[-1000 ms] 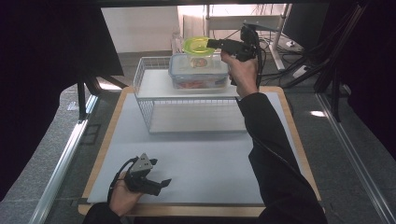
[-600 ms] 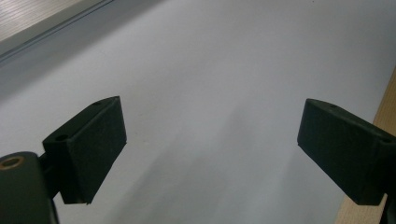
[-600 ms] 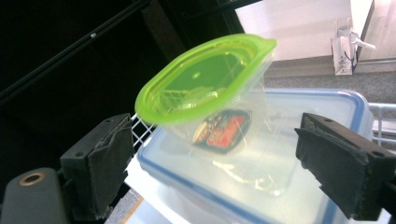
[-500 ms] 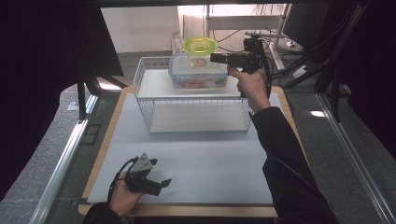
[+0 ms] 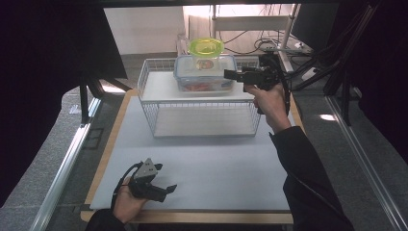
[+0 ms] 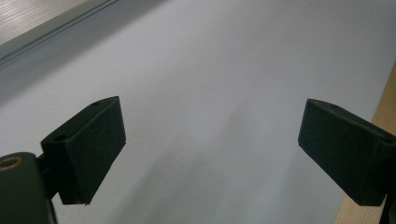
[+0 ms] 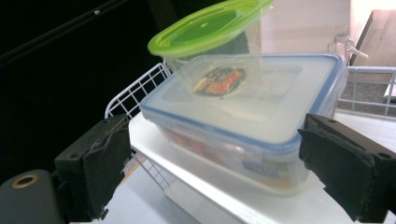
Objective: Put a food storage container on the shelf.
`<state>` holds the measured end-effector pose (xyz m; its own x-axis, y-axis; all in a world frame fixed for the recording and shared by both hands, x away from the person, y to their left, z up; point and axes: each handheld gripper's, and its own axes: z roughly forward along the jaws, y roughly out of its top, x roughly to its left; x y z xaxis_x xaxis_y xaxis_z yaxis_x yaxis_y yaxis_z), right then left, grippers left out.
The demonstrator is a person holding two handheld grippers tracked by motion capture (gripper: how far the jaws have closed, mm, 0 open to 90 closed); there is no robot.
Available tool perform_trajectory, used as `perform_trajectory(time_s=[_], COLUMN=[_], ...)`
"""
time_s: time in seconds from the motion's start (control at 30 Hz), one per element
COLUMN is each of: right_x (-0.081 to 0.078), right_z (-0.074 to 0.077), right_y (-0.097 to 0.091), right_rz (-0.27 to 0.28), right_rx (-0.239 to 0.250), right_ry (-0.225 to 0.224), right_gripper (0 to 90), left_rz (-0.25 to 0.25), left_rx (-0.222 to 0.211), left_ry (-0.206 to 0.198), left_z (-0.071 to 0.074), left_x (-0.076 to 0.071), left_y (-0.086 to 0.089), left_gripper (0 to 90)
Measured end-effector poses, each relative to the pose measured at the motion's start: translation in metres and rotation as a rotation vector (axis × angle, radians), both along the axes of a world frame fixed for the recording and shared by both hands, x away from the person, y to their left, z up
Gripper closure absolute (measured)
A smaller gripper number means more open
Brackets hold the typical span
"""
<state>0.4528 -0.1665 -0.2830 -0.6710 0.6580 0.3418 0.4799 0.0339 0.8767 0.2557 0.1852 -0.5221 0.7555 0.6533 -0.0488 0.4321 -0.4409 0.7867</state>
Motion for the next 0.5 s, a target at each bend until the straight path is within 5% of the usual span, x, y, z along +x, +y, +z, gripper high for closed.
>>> perform_trajectory(time_s=[0.5], right_x=[-0.022], right_z=[-0.008], right_y=[-0.008], right_rz=[0.015], right_rx=[-0.040], right_ry=[-0.043], right_gripper=[7.1], left_rz=[0.003], left_rx=[-0.005], left_ry=[0.001], left_z=[-0.001], left_x=[0.000], left_y=[-0.001], left_gripper=[7.3])
